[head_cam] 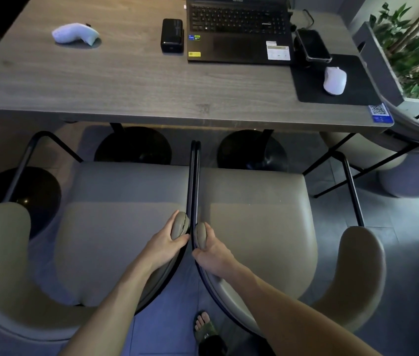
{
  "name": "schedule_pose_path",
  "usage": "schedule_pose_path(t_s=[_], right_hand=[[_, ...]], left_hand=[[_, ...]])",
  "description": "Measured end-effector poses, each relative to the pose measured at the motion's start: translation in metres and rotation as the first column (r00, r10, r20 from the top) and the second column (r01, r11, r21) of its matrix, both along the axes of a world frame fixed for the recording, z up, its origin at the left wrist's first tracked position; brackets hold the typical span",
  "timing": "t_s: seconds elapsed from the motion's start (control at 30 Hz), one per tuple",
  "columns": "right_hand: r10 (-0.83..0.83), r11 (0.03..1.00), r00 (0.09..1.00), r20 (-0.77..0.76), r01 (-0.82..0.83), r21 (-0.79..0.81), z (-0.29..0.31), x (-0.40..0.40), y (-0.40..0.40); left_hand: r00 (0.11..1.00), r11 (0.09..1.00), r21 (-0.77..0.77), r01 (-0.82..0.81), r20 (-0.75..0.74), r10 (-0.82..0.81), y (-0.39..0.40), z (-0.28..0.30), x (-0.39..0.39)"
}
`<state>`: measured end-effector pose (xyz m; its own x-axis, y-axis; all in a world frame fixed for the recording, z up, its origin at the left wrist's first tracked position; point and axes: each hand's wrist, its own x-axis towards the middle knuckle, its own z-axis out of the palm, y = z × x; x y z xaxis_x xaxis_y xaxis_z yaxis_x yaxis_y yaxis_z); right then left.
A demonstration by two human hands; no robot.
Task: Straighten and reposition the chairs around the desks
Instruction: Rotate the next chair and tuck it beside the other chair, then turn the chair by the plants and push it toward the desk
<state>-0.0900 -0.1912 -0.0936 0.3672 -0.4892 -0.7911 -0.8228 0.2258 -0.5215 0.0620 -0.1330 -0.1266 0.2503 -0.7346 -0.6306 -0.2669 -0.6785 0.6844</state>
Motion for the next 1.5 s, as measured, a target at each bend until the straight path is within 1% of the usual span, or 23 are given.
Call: schedule_pose_path(t_s=[0.1,0.2,0.33,0.4,0.47,0.53,0.57,0.63,0.7,0.73,0.83,0.9,0.93,1.0,1.17,1.3,1.4,1.5], right_hand=[[0.03,1.0,1.0,-0.008,-0.03,-0.011,-0.002,-0.001,-0.001],[0.011,1.0,1.0,0.005,-0.011,-0.019,-0.005,0.0,0.0],[-0.009,1.0,1.0,0.026,0.009,-0.011,-0.009,-0.001,0.0],[-0.072,0.997,0.994,0.076,0.07,0.032,-0.006,-0.003,0.0],[-0.211,0.975,0.969,0.128,0.2,0.092,-0.001,-0.002,-0.003],[-0.333,0.942,0.938,0.098,0.325,0.085,0.006,-0.001,-0.01],[-0.347,0.938,0.934,0.086,0.344,0.051,0.01,-0.003,-0.015],[-0.313,0.949,0.944,0.108,0.316,-0.009,0.023,-0.014,-0.024],[-0.303,0.951,0.943,0.14,0.309,-0.021,0.036,-0.034,-0.033],[-0.315,0.947,0.936,0.156,0.322,-0.016,0.044,-0.046,-0.037],[-0.427,0.903,0.88,0.209,0.428,0.044,0.078,-0.095,-0.055],[-0.501,0.864,0.829,0.248,0.495,0.092,0.101,-0.139,-0.068],[-0.53,0.846,0.806,0.264,0.523,0.101,0.113,-0.165,-0.076],[-0.574,0.814,0.767,0.287,0.572,0.099,0.133,-0.221,-0.093],[-0.597,0.786,0.736,0.32,0.617,0.044,0.17,-0.372,-0.144],[-0.669,0.712,0.669,0.323,0.702,0.022,0.192,-0.481,-0.182],[-0.707,0.672,0.624,0.331,0.74,0.041,0.205,-0.541,-0.201],[-0.741,0.627,0.569,0.357,0.776,0.066,0.211,-0.586,-0.213]], left_hand=[[1.0,1.0,-0.011,-0.02,0.016,0.02,0.002,-0.002,0.0],[0.999,1.0,-0.002,-0.03,0.023,0.03,0.0,-0.002,-0.002],[0.995,0.997,0.015,-0.07,0.073,0.068,-0.007,0.001,-0.01],[0.992,0.997,0.025,-0.075,0.102,0.072,-0.008,0.003,-0.014],[0.989,0.996,0.058,-0.067,0.137,0.058,-0.01,0.009,-0.014],[0.977,0.992,0.112,-0.061,0.21,0.037,-0.015,0.02,-0.015],[0.963,0.988,0.132,-0.079,0.264,0.042,-0.019,0.028,-0.018],[0.927,0.984,0.104,-0.147,0.36,0.1,-0.025,0.047,-0.027],[0.899,0.976,0.042,-0.214,0.4,0.18,-0.03,0.067,-0.039],[0.894,0.971,0.016,-0.238,0.395,0.212,-0.031,0.077,-0.047],[0.907,0.963,-0.032,-0.266,0.33,0.261,-0.032,0.107,-0.081],[0.927,0.957,-0.047,-0.287,0.237,0.29,-0.036,0.122,-0.109],[0.932,0.951,-0.056,-0.303,0.189,0.308,-0.04,0.128,-0.125],[0.942,0.952,-0.056,-0.301,0.138,0.306,-0.054,0.145,-0.165],[0.941,0.935,-0.135,-0.328,0.038,0.336,-0.118,0.191,-0.285],[0.95,0.934,-0.178,-0.31,-0.032,0.309,-0.166,0.214,-0.377],[0.96,0.945,-0.172,-0.278,-0.078,0.268,-0.188,0.225,-0.432],[0.964,0.955,-0.138,-0.261,-0.094,0.25,-0.206,0.229,-0.463]])
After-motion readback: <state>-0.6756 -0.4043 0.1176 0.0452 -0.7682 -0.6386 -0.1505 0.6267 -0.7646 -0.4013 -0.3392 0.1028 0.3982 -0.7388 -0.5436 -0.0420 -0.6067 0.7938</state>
